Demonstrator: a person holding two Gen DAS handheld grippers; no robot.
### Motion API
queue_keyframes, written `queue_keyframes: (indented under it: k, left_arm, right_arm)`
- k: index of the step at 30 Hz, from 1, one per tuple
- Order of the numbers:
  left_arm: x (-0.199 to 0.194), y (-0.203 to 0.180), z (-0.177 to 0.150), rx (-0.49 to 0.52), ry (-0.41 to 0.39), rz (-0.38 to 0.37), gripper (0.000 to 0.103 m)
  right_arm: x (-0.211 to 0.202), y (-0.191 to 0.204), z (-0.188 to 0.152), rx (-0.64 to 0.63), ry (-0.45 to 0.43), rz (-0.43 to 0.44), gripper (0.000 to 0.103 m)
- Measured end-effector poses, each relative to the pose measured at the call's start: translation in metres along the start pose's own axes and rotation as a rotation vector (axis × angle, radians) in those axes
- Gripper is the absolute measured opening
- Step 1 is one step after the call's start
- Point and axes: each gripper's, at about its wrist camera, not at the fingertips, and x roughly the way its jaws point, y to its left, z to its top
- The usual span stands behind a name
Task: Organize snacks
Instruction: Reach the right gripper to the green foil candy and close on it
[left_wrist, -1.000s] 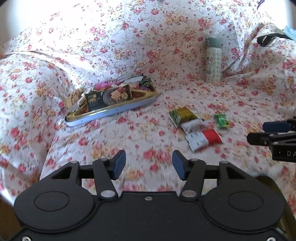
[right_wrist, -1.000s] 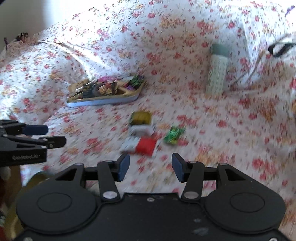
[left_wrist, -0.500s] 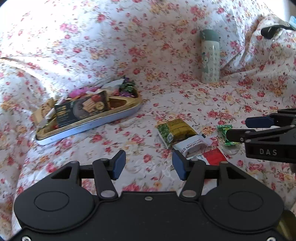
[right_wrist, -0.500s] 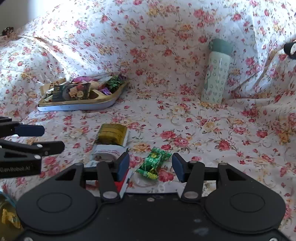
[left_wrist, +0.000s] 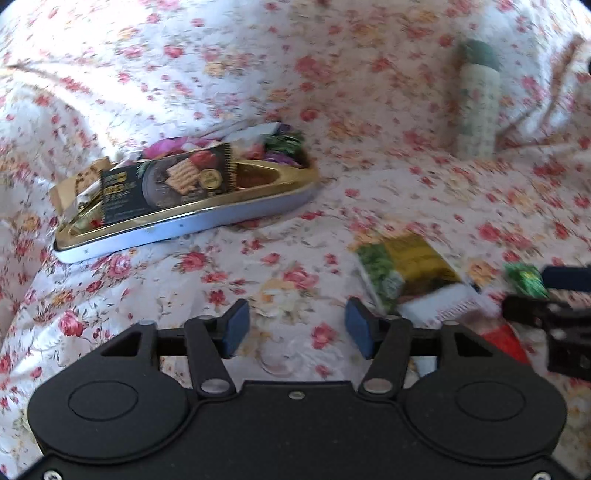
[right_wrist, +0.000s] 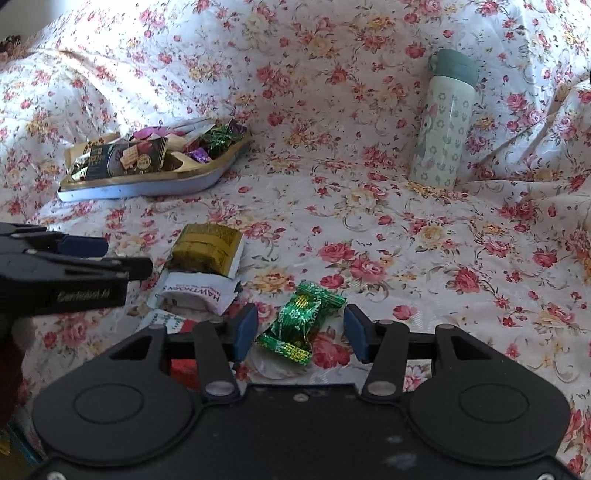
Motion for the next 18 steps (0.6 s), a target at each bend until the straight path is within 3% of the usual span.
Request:
queue_keyframes:
  k: [6,9,15,18]
  left_arm:
    - [0.01,0.019,0.003,-0.106,0.025,-0.024,0.083]
    - [0.017,0.022,0.002,-0.112,0.023,0.013,0.097]
    - [0.019,0.024,0.002,-0.126,0.029,0.015,0.099]
    - [0.02,0.026,0.002,-0.133,0.026,0.006,0.099]
  right_arm:
    - [0.006,0.013,0.007,-0.046,0.013,0.008,0.057]
    - [0.012,0.028,0.013,-0.095,0.024,0.022,0.056]
    - [0.02,0.071,0.023,-0.306,0.039,0.089,0.054]
    - [0.018,0.085,0.027,-0.39,0.051,0.178,0.054]
